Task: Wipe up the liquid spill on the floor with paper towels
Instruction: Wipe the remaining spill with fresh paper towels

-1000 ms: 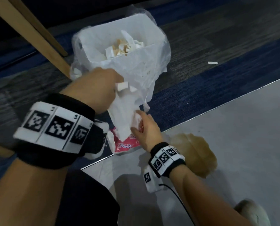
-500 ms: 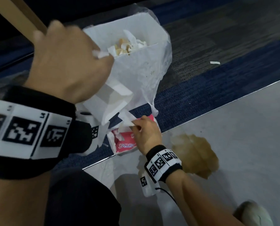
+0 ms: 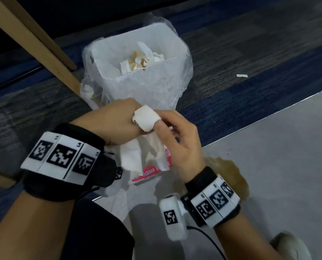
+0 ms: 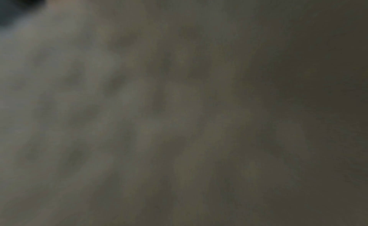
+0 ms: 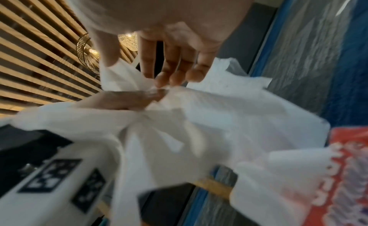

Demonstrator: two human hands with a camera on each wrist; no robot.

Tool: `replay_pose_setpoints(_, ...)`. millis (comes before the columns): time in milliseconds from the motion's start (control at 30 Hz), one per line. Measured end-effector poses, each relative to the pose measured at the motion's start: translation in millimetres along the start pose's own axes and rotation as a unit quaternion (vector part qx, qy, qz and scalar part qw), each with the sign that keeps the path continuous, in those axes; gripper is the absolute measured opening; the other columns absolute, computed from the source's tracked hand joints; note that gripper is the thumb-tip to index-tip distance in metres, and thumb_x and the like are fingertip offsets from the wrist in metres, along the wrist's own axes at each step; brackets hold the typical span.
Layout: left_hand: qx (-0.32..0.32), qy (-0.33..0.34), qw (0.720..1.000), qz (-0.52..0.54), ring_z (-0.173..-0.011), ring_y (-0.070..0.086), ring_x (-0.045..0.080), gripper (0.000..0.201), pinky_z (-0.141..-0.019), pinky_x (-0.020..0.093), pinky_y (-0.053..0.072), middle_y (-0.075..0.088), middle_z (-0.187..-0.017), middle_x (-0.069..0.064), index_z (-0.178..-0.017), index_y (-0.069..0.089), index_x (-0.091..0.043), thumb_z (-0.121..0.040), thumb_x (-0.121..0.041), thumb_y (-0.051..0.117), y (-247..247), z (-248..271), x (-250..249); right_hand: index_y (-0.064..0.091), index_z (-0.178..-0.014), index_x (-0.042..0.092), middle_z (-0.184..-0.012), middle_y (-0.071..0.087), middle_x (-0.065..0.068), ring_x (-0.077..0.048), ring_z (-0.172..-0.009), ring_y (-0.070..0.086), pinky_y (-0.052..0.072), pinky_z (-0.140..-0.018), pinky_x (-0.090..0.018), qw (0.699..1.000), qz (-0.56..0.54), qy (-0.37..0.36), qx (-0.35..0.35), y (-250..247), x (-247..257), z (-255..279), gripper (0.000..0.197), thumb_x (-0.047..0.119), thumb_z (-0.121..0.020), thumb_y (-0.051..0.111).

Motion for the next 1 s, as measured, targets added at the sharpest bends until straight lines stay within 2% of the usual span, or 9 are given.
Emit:
replay_pose_setpoints(133,-0.034,0.073,0.985,0.153,-0.071,0.065,0.015,0.023,-0.06,0.021,0.046,0.071,-0.082,0.008,-0.085,0.069,-0.011,-0.089,-0.032,0.061,-6.4,-3.1,-34.3,0.047,-0.13,0.025,-0.119,0.052,0.005,-0.011,-0.107,0.055,0.049,-0.084,-0.03,0.996,0.083,0.02,0.028,-27.7,-3.2,16.2,0.07,0.061,-0.073,0.064)
replay_pose_setpoints(267,-0.106,0.155,0.961,0.201,-0.085,0.061,0.014,0.011,-0.076,0.029,0.047,0.065,-0.09,0.007,-0.094,0.062,-0.011,-0.09,-0.01,0.052,-11.4,-16.1,-68.0,0.049,-0.129,0.015,-0.11,0.064,0.002,-0.013,-0.101,0.062,0.051,-0.084,-0.044,0.997,0.068,0.032,-0.024,-47.1,-12.3,23.5,0.039,0.014,-0.091,0.057)
replay_pose_setpoints(333,-0.189,0.177,0.95,0.174,-0.089,0.056,0.018,0.027,-0.073,0.022,0.044,0.06,-0.093,0.005,-0.089,0.059,-0.02,-0.078,0.002,0.05,-10.1,-21.2,-84.2,0.05,-0.128,0.007,-0.114,0.064,-0.006,-0.02,-0.105,0.061,0.05,-0.09,-0.045,0.996,-0.021,0.026,-0.078,-52.2,-15.3,30.0,0.045,-0.01,-0.086,0.044)
replay_pose_setpoints(433,-0.271,0.159,0.933,0.176,-0.089,0.055,0.018,0.02,-0.064,0.014,0.039,0.053,-0.099,0.009,-0.08,0.065,-0.014,-0.073,0.004,0.06,4.5,-22.7,-108.8,0.051,-0.13,0.01,-0.124,0.06,-0.008,-0.024,-0.117,0.055,0.04,-0.105,-0.044,0.96,-0.21,0.082,-0.166,-65.2,-28.6,36.5,0.055,-0.005,-0.077,0.045)
replay_pose_setpoints(567,-0.169,0.243,0.939,0.178,-0.11,0.049,0.01,0.036,-0.089,0.01,0.04,0.04,-0.126,0.0,-0.119,0.06,-0.019,-0.083,-0.018,0.061,46.9,-26.7,-142.7,0.056,-0.119,0.0,-0.099,0.066,-0.009,-0.021,-0.093,0.062,0.048,-0.086,-0.036,0.838,-0.468,0.19,-0.205,-101.6,-47.1,39.1,0.048,0.021,-0.077,0.047)
replay_pose_setpoints(667,-0.049,0.257,0.957,0.128,-0.115,0.047,0.005,0.06,-0.092,0.007,0.038,0.032,-0.141,-0.006,-0.143,0.034,-0.035,-0.088,-0.04,0.058,78.1,-35.2,-149.0,0.047,-0.131,-0.001,-0.121,0.06,-0.021,-0.035,-0.111,0.058,0.047,-0.092,-0.047,0.842,-0.48,0.2,-0.143,-127.2,-48.7,38.7,0.057,0.023,-0.079,0.046)
replay_pose_setpoints(767,-0.076,0.271,0.95,0.133,-0.117,0.052,0.01,0.054,-0.099,0.019,0.04,0.051,-0.134,-0.001,-0.141,0.044,-0.025,-0.09,-0.024,0.061,73.2,-42.8,-147.3,0.026,-0.144,-0.004,-0.143,0.037,-0.029,-0.041,-0.128,0.042,0.034,-0.108,-0.051,0.888,-0.413,0.197,-0.049,-130.3,-51.5,41.6,0.074,0.008,-0.076,0.053)
replay_pose_setpoints(900,-0.128,0.241,0.949,0.156,-0.096,0.063,0.01,0.026,-0.084,0.019,0.047,0.069,-0.105,-0.005,-0.116,0.064,-0.017,-0.093,-0.017,0.052,63.3,-60.8,-130.9,0.044,-0.137,0.014,-0.123,0.059,0.002,-0.013,-0.111,0.06,0.05,-0.091,-0.029,0.985,-0.034,0.169,0.009,-135.5,-48.8,42.5,0.049,0.024,-0.091,0.058)
replay_pose_setpoints(1000,-0.067,0.142,0.967,0.203,-0.094,0.064,0.018,0.034,-0.088,0.037,0.051,0.069,-0.101,0.001,-0.109,0.062,-0.013,-0.09,-0.037,0.048,85.5,-79.7,-113.9,0.06,-0.121,0.022,-0.117,0.052,0.003,-0.008,-0.102,0.058,0.052,-0.085,-0.032,0.971,0.202,0.126,-0.016,-143.2,-42.9,41.3,0.035,0.039,-0.091,0.06)
Point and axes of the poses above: each hand's wrist, its own z-axis away from the middle knuckle, its own y-axis out of the palm, x = y × z, the point moved 10 cm from there along -z, towards the middle knuckle
